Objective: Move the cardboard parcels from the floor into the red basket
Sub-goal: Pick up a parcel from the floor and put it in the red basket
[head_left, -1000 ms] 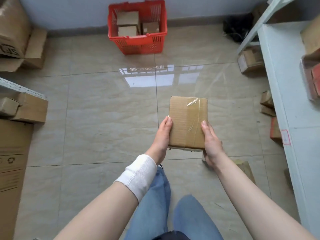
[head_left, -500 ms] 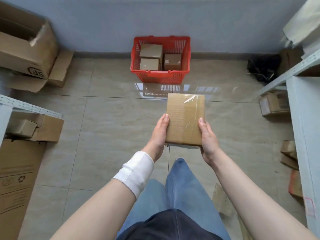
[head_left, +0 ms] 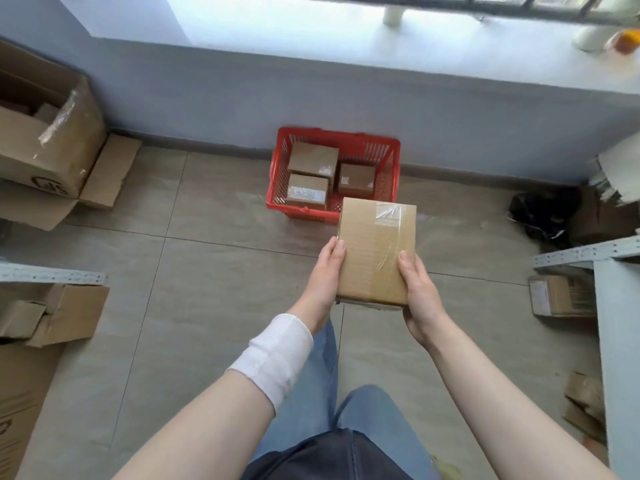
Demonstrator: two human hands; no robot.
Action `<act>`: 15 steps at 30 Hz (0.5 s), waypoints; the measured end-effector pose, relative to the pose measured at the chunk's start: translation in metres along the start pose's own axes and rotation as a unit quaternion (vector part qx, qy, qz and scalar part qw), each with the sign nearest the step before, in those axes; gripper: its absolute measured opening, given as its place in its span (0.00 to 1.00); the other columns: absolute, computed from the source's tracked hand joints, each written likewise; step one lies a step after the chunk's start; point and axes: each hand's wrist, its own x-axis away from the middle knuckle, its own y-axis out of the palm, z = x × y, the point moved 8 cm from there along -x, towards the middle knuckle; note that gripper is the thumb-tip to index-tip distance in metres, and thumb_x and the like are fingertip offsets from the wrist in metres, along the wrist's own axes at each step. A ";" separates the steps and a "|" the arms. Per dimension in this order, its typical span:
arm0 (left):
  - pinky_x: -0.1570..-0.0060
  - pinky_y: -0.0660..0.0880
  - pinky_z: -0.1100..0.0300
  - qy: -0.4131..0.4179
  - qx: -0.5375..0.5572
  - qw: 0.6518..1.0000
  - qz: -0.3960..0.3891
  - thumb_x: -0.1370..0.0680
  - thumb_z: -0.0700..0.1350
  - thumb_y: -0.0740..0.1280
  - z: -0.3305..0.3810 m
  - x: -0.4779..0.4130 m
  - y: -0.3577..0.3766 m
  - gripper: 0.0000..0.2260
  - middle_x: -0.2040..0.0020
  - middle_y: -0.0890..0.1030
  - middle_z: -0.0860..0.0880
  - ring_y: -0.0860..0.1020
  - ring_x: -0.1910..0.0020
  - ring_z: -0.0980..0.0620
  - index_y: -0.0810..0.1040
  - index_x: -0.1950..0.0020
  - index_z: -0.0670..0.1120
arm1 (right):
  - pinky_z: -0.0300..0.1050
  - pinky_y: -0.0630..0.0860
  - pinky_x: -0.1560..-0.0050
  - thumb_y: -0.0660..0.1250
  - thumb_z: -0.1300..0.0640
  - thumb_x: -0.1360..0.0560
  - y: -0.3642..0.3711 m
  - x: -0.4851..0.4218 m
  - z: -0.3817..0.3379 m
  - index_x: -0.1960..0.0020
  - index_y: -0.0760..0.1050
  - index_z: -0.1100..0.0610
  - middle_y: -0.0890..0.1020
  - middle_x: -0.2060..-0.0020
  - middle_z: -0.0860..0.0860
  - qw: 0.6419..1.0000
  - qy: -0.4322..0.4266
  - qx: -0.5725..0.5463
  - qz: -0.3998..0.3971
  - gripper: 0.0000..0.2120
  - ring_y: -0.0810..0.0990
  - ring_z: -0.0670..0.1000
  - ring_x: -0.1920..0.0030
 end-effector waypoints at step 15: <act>0.28 0.62 0.46 -0.035 -0.065 0.997 0.003 0.24 0.61 0.60 0.111 -0.244 0.015 0.32 0.24 0.62 0.50 0.65 0.27 0.51 0.56 0.24 0.52 | 0.37 0.75 0.50 0.60 0.49 0.23 0.002 -0.243 -0.075 0.28 0.63 0.53 0.77 0.37 0.51 0.999 0.023 0.036 0.005 0.24 0.77 0.45 0.43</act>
